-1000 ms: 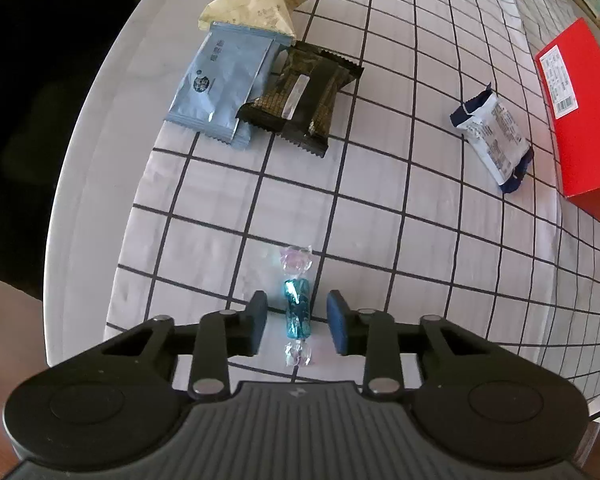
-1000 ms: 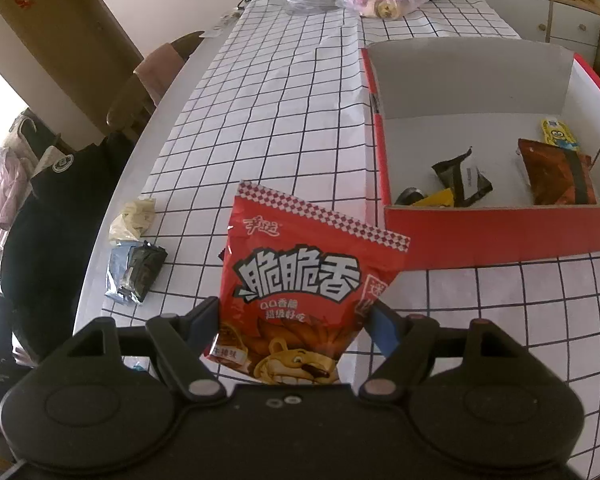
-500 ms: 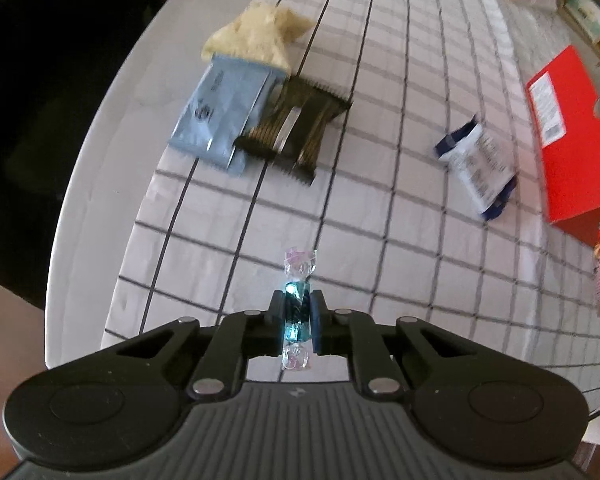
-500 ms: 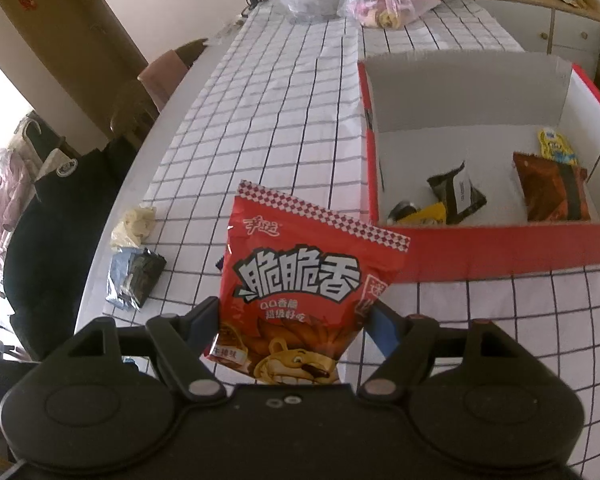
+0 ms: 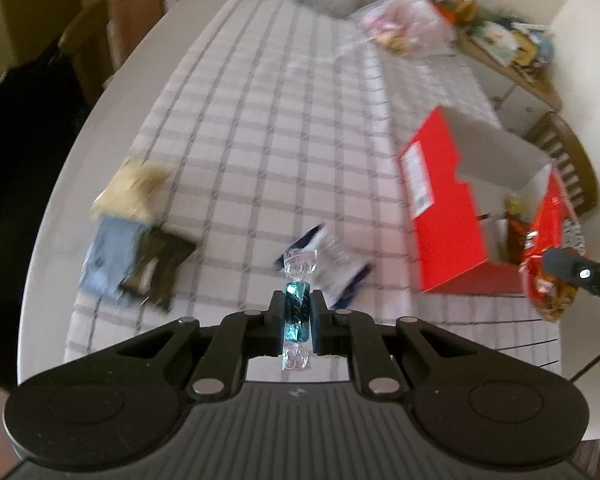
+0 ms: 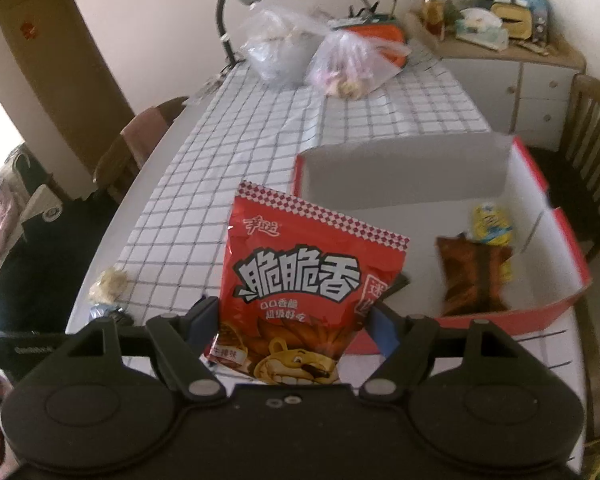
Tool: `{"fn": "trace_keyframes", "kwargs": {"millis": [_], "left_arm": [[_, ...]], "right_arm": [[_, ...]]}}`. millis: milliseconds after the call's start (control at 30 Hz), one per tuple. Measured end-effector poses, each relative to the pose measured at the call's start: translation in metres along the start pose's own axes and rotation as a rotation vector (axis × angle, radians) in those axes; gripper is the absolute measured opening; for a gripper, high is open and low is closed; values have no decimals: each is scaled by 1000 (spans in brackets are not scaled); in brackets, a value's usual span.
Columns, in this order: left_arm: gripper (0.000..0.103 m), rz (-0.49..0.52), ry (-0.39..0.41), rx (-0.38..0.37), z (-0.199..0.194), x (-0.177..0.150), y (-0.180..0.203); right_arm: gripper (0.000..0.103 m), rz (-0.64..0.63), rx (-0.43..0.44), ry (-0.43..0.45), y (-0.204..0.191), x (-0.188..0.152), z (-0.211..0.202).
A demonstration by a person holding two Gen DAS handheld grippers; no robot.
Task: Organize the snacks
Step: 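Carry the red bag and teal candy over the box and open both tools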
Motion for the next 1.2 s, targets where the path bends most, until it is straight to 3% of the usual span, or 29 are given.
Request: {"fn": "trace_keyframes", "kwargs": {"millis": [300, 600, 867, 1200], "left_arm": [[12, 120, 56, -58, 8, 35, 81], [12, 207, 32, -78, 38, 57, 147], [12, 262, 1, -70, 70, 81, 192], [12, 294, -85, -19, 130, 107, 226]], "right_arm": [[77, -25, -55, 13, 48, 18, -5], [77, -66, -109, -8, 93, 38, 2], [77, -99, -126, -93, 123, 55, 33], [76, -161, -113, -201, 126, 67, 85]]}}
Point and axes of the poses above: each gripper's, at about its wrist camera, not at the fingertips, and z roughly the way its jaws point, y to its right, x to its top, the point moved 1 cm from there along z, roughly the way its jaws point, and after that the axes turned 5 degrees about y, right-handed, at the moved point
